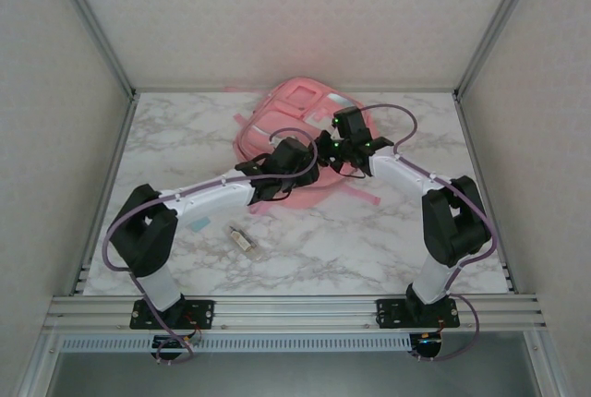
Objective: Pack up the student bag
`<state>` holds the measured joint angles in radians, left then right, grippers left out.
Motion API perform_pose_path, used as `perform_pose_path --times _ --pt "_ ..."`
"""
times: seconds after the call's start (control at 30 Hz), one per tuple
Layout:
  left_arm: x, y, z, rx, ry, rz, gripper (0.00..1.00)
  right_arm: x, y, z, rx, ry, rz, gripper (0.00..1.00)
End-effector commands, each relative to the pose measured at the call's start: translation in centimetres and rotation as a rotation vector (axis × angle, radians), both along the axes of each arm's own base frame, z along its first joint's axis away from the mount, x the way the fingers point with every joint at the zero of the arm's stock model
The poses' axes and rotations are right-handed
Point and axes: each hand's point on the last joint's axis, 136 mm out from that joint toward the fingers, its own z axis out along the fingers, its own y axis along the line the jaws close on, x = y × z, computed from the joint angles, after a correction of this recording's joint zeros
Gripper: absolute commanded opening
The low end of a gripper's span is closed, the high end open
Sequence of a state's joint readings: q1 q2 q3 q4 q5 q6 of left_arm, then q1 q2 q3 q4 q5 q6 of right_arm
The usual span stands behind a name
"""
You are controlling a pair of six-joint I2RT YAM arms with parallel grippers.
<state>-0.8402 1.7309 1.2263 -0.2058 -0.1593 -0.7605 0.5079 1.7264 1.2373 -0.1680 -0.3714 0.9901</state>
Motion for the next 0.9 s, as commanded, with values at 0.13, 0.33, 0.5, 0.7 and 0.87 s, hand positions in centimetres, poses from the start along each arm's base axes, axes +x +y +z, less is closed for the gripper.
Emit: perform_pose_path --times 0.13,0.33,0.5,0.7,0.87 --pt "2.6 3.1 -1.5 0.251 -0.098 0.120 0.51 -0.2 2.3 5.8 0.177 -0.118 0.063 0.00" --pt "3.4 3.5 -1.4 0.295 -0.120 0.132 0.38 -0.9 2.0 5.0 0.172 -0.104 0.062 0.00" --pt "3.5 3.9 -0.9 0.291 -0.123 0.107 0.08 -1.2 1.0 3.5 0.111 -0.106 0.064 0.00" --pt "1.6 4.6 -0.3 0.250 -0.042 -0.116 0.00 -0.9 -1.4 1.8 -0.026 -0.143 0.096 0.00" --pt "-0.8 6.3 -0.6 0.330 0.031 -0.360 0.00 -0.6 -3.3 0.4 -0.160 -0.158 0.157 0.00"
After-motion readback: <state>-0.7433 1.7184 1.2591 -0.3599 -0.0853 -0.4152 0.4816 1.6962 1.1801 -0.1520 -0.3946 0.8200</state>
